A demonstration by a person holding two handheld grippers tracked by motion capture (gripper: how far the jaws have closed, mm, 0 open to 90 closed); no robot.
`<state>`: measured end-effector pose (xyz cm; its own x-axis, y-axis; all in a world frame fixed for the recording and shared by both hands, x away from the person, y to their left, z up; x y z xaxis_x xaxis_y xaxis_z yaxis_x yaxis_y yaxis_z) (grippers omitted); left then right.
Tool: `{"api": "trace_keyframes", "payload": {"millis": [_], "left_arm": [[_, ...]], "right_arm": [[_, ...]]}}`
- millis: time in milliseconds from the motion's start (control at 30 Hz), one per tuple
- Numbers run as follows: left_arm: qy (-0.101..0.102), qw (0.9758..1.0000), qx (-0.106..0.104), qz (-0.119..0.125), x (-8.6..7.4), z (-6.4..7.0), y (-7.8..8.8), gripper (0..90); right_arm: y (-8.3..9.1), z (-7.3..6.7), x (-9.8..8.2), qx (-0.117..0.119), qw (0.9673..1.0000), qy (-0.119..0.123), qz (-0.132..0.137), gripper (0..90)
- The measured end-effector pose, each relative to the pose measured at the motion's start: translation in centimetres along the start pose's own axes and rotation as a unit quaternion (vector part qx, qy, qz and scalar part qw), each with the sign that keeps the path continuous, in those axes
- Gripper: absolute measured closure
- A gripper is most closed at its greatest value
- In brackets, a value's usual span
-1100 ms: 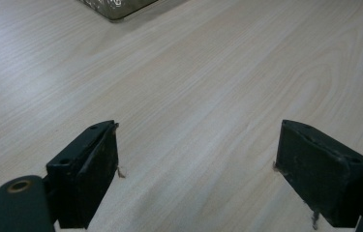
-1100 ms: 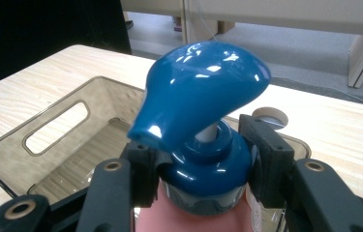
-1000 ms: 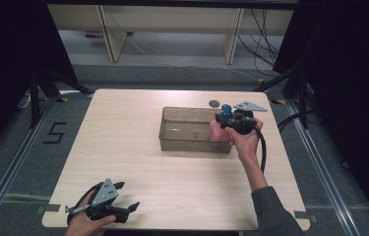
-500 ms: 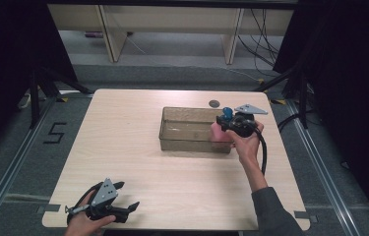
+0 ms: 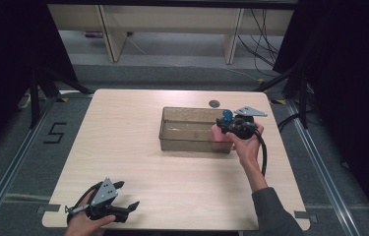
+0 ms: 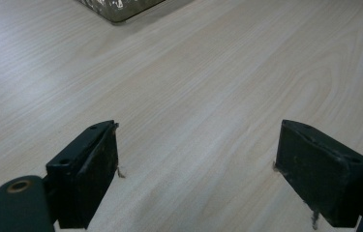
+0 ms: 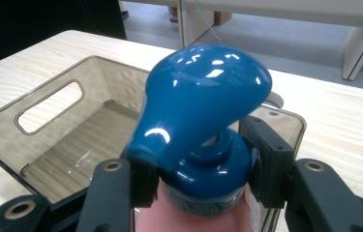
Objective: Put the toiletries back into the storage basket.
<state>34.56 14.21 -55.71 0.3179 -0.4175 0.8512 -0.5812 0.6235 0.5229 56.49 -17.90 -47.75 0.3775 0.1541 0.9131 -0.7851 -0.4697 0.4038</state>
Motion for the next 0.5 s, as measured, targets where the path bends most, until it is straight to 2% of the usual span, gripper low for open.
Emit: {"api": "trace_keyframes", "payload": {"millis": [33, 67, 100, 133, 167, 200, 233, 267, 300, 367, 433, 467, 500], "left_arm": [[0.0, 1.0, 0.0, 0.0, 0.0, 0.0, 0.0, 14.9], [0.002, 1.0, -0.003, 0.0, 0.03, 0.03, -0.01, 14.9], [0.011, 0.9999, -0.002, 0.009, 0.22, 0.15, -0.17, 14.9], [0.011, 0.9999, -0.002, 0.009, 0.22, 0.15, -0.17, 14.9], [0.007, 1.0, 0.001, 0.005, 0.07, 0.14, -0.11, 14.9], [0.005, 1.0, 0.001, 0.004, 0.05, 0.09, -0.09, 14.9], [0.005, 1.0, 0.001, 0.004, 0.05, 0.09, -0.09, 14.9], [0.01, 0.9999, -0.002, 0.009, 0.21, 0.16, -0.14, 14.9], [0.009, 0.9999, -0.002, 0.009, 0.21, 0.16, -0.14, 14.9], [0.01, 0.9999, -0.001, 0.007, 0.1, 0.22, -0.13, 14.9], [0.011, 0.9999, -0.002, 0.008, 0.17, 0.2, -0.16, 14.9], [0.009, 0.9999, -0.002, 0.009, 0.22, 0.17, -0.17, 14.9], [0.011, 0.9999, -0.003, 0.011, 0.23, 0.24, -0.19, 14.9]], "right_arm": [[0.0, 0.0, 0.0, 0.0, 1.0, 0.0, 0.0, 53.6], [-0.08, -0.46, -0.11, 0.013, 0.9999, -0.008, -0.004, 53.5], [-0.14, -0.58, -0.13, 0.007, 0.9999, -0.012, -0.001, 53.3], [-0.14, -0.58, -0.13, 0.007, 0.9999, -0.012, -0.001, 53.3], [-0.18, -0.75, -0.25, 0.011, 0.9999, 0.0, -0.005, 53.2], [-0.09, -0.68, -0.32, 0.002, 0.9999, 0.008, -0.007, 53.1], [-0.09, -0.68, -0.32, 0.002, 0.9999, 0.008, -0.007, 53.1], [-0.25, -0.48, -0.15, -0.006, 0.9998, 0.014, 0.011, 52.6], [-0.14, -0.75, -0.43, 0.001, 1.0, -0.003, -0.003, 51.9], [-0.22, -0.55, -0.56, 0.002, 1.0, -0.002, -0.003, 43.3], [-0.16, -0.62, -0.77, 0.0, 0.9995, -0.031, 0.0, 36.3], [-0.03, -0.41, -0.75, 0.004, 0.9997, -0.023, -0.001, 33.9], [0.06, -0.59, -0.83, 0.01, 0.9992, -0.039, -0.004, 31.4]]}}
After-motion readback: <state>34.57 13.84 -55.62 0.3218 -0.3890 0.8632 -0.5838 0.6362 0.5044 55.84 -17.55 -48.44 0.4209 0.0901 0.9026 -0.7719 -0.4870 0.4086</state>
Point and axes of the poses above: each handheld gripper's, and its own axes: y roughly backward along the jaws, x roughly out of its top, z roughly to its right, the point moved 10 cm from there along -y, roughly forward along the jaws, and after that the axes turned 3 degrees about z, right-handed, at the moved point
